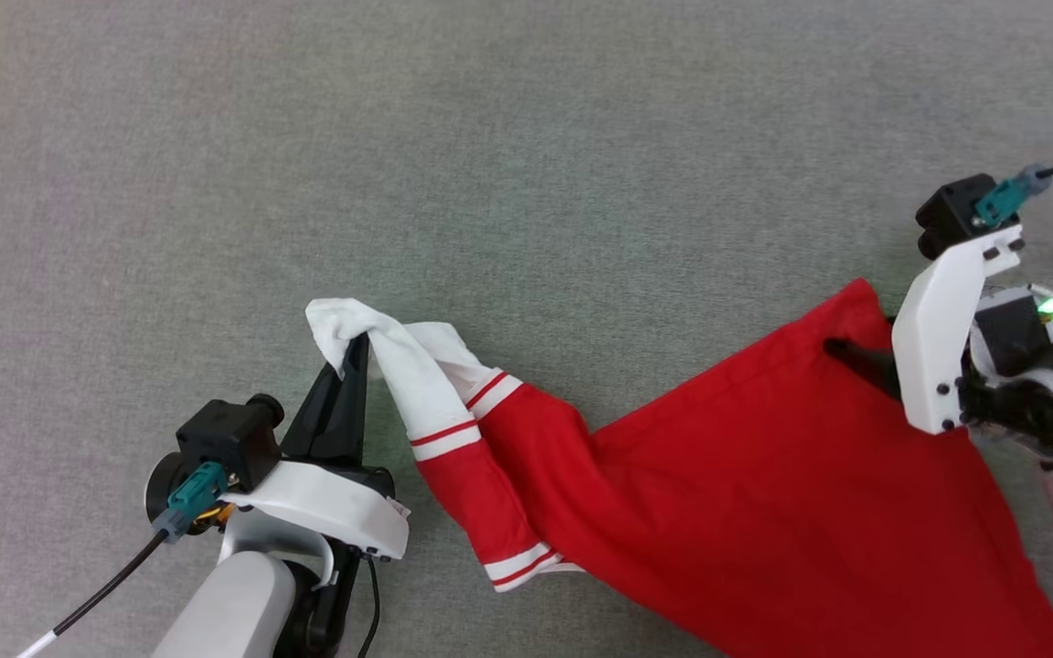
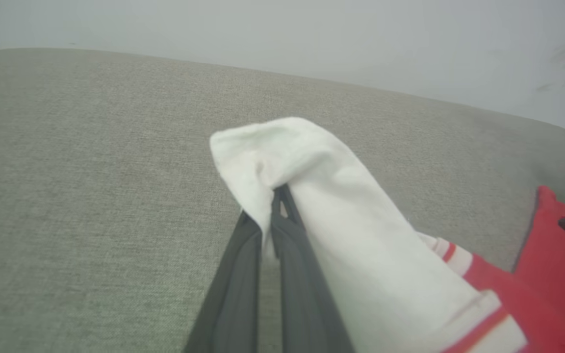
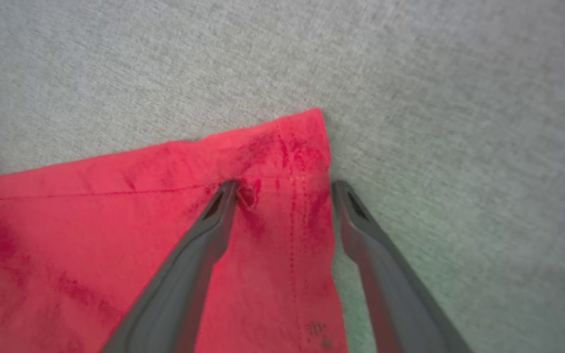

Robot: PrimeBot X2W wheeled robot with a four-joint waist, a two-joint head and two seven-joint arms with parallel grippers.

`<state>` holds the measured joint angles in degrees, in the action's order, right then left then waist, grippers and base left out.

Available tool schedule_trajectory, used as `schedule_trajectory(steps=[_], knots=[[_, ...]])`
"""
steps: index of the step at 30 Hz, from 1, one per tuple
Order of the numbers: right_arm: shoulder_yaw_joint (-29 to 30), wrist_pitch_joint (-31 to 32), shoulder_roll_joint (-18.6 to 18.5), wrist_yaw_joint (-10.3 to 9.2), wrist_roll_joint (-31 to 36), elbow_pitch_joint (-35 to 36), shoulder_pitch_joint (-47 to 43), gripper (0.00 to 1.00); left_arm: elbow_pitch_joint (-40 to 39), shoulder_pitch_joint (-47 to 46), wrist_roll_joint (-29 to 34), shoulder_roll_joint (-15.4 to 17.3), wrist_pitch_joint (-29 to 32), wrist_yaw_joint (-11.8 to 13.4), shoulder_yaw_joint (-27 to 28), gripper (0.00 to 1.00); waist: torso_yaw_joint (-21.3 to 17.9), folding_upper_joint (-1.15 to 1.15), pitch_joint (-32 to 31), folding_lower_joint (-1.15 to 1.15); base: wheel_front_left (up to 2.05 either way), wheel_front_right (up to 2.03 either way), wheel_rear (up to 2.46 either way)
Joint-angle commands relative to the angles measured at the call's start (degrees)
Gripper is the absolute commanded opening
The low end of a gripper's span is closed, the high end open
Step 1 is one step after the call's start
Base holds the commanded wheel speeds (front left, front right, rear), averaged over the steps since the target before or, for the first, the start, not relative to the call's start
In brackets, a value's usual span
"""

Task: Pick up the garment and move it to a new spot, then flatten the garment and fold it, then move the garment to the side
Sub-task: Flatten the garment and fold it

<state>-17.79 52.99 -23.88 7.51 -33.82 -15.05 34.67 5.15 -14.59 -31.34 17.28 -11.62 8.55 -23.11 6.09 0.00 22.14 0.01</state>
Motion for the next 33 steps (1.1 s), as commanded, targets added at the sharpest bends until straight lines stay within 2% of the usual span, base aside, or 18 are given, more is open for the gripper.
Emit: schedule_trajectory(steps=[1, 4, 5, 6, 7, 8, 14, 19, 22, 27, 33], knots=[[-1.22, 1.33, -0.01, -0.04, -1.02, -2.17, 0.35, 1.00, 0.34, -0.87, 0.29, -0.33, -0.38, -0.27, 0.00, 0.00, 0.89, 0.00, 0.83, -0.01, 0.00, 0.00, 0.00], [-4.44, 3.94, -0.06, -0.05, -1.69, -5.86, 0.57, 1.00, 1.07, -1.12, 0.07, -0.66, -0.80, -0.47, -0.15, 0.00, 1.15, 0.00, 1.06, -0.01, 0.00, 0.00, 0.00], [-5.43, 4.76, -0.01, -0.05, -2.12, -6.81, 0.69, 0.87, 1.29, -1.11, 0.04, -0.71, -0.87, -0.50, -0.19, 0.00, 1.23, 0.00, 1.04, -0.01, 0.00, 0.00, 0.00], [-6.50, 5.00, -0.25, -0.05, -2.23, -7.25, 1.01, 0.40, 1.55, -1.13, 0.00, -0.78, -0.99, -0.58, -0.23, 0.00, 1.32, 0.00, 0.99, -0.01, 0.00, 0.00, 0.00], [-7.26, 5.27, -0.42, -0.05, -2.69, -7.64, 1.32, 0.08, 1.75, -1.15, -0.04, -0.84, -1.08, -0.65, -0.28, 0.00, 1.40, 0.00, 0.91, -0.01, 0.00, 0.00, 0.00], [-7.92, 5.25, -0.44, -0.04, -3.27, -7.83, 1.68, 0.00, 1.99, -1.18, -0.08, -0.86, -1.17, -0.72, -0.33, 0.00, 1.45, 0.00, 0.78, -0.01, 0.00, 0.00, 0.00], [-9.34, -0.79, -1.50, -0.03, -4.54, -7.43, 5.15, 0.00, 3.09, -0.77, -0.66, -0.40, -1.34, -0.86, 0.04, 0.00, 1.01, 0.00, -2.00, -0.01, 0.00, 0.00, 0.00], [-8.58, -9.08, -1.85, -0.05, -3.06, -8.10, 6.67, 0.00, 2.83, -0.59, -0.11, 1.92, -0.17, -0.83, 0.40, 0.00, -1.01, 0.00, -6.99, -0.01, 0.00, 0.00, 0.00], [-7.84, -13.51, -0.97, -0.04, -1.21, -9.63, 6.44, 0.00, 2.31, -1.57, -0.72, 3.25, 0.86, -1.01, 1.18, 0.00, -2.69, 0.00, -10.54, -0.01, 0.00, 0.00, 0.00], [-5.94, -17.88, 0.62, -0.05, 0.09, -12.53, 6.76, 0.00, 1.40, -5.35, -1.58, 5.40, 4.05, -3.09, 1.32, 0.00, -5.37, 0.00, -15.39, -0.01, 0.00, 0.00, 0.00], [-3.22, -23.01, 2.24, -0.05, 2.59, -16.23, 8.48, 0.00, 4.54, -11.95, -2.87, 5.55, 6.59, -3.71, 2.73, 0.00, -7.39, 0.00, -18.35, -0.01, 0.00, 0.00, 0.00]])
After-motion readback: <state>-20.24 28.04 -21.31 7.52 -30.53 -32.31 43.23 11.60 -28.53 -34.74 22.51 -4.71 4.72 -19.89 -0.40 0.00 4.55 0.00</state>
